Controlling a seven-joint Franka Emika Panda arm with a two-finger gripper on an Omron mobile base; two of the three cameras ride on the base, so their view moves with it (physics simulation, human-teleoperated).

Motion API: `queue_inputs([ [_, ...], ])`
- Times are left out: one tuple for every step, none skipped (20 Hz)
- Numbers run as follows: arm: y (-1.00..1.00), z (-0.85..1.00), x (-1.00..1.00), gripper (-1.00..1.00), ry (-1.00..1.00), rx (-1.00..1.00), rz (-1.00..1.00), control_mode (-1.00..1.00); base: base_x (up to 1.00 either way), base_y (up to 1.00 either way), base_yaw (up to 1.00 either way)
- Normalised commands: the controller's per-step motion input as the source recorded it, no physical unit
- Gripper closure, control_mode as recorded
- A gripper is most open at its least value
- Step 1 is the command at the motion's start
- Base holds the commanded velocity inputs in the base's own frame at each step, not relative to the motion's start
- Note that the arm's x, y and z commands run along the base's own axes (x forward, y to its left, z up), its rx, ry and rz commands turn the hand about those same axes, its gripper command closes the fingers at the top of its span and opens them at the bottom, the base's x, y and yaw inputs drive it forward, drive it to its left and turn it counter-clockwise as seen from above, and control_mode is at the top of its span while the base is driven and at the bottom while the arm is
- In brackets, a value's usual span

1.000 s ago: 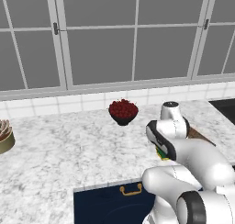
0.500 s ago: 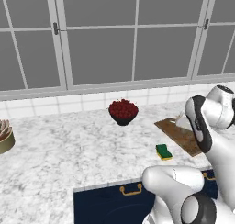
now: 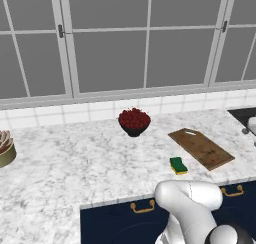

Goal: Pick up the sponge from the counter and clean the cutting board by briefly scrubbing or pressing down on the cutting board. Once finished, release the sponge.

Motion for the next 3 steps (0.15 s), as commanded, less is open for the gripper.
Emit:
queue_inputs([
  [0.07,1.0,-0.74,-1.0,-0.38,0.11,-0.15,-1.0,0.0,0.0,0.0],
  [0.4,1.0,-0.79,-1.0,-0.44,0.03,-0.13,-1.0,0.0,0.0,0.0],
  [0.97,1.0,-0.93,-1.0,-0.54,0.0,-0.12,-1.0,0.0,0.0,0.0],
])
